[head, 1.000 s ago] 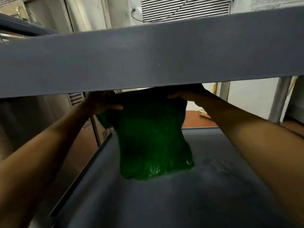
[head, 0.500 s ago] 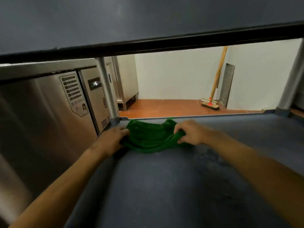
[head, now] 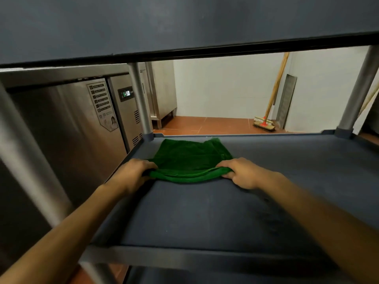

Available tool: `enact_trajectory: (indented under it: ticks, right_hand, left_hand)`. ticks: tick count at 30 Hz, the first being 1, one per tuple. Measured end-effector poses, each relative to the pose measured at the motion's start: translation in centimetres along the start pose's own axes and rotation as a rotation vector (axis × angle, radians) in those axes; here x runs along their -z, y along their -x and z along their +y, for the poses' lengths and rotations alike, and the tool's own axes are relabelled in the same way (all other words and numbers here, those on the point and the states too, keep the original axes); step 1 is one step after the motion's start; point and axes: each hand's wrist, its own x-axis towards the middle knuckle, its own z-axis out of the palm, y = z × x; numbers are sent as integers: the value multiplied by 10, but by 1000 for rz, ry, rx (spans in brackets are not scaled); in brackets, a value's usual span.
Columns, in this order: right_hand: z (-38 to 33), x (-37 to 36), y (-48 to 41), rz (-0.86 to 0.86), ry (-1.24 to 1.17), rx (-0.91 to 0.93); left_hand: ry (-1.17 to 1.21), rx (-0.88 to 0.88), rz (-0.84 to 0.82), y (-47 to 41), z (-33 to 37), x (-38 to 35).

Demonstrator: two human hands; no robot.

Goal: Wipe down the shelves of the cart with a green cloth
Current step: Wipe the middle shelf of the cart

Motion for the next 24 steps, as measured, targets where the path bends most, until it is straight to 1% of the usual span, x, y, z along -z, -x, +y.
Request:
enact_trajectory:
  ticks: [7,13,17,24]
  right_hand:
    - [-7,-9,32,16,-12,20]
    - [-11,-14,62,-2,4,16]
    - [-15,-13,82,-2,-2,36]
    - [-27,-10,115,-27,31,80]
  left_hand:
    - [-19,-8,12,36,14,5]
    - [2,-15,38,66,23,7]
    - [41,-39,18,85,30,15]
    - [41,-85,-59,113,42,28]
